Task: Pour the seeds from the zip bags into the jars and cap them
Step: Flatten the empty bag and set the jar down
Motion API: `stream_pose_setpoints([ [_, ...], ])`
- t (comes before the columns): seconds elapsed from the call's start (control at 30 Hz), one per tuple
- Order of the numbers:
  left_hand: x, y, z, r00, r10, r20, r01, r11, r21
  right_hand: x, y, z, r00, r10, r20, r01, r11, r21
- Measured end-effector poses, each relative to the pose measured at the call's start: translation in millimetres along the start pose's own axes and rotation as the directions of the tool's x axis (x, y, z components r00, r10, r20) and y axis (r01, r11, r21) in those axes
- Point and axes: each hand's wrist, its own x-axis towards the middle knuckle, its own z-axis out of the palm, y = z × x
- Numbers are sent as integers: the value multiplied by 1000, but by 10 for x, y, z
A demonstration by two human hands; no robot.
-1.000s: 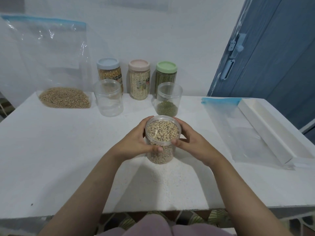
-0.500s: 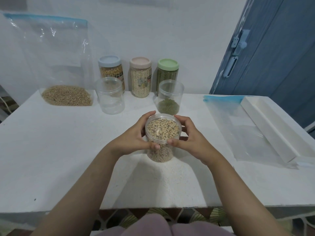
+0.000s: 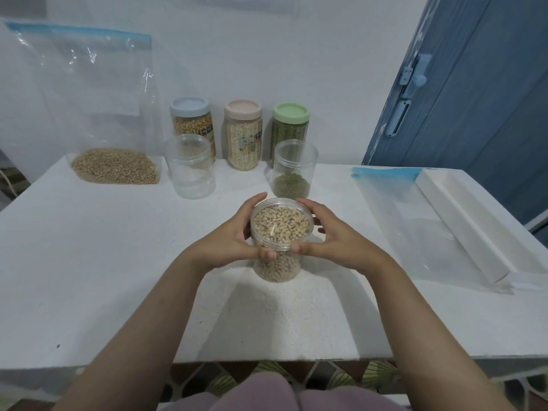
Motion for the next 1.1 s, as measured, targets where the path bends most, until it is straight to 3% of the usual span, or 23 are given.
stream_pose_setpoints([
  [0.1, 32, 0, -37, 1000, 9, 29, -9, 1000, 22, 107, -31, -125, 992, 40, 123, -37, 999, -26],
  [0.2, 40, -24, -43, 999, 29, 18, -30, 999, 40, 139, -14, -100, 989, 44, 142, -53, 997, 60],
  [0.4, 39, -70, 11, 994, 103, -35, -98, 989, 109, 55, 17, 22, 999, -18, 27, 13, 985, 171],
  [0.63, 1, -143, 59, 995, 72, -71, -62, 990, 130, -51, 105, 196, 994, -16, -104, 38, 977, 211],
  [0.87, 43, -193, 91, 982, 90, -165, -74, 992, 101, -62, 101, 251, 987, -8, -159, 39, 980, 195],
  [1.1, 116, -266, -81, 953, 69, -294, -82, 996, -32, 270, 24, 187, 995, -21, -102, 35, 990, 137],
])
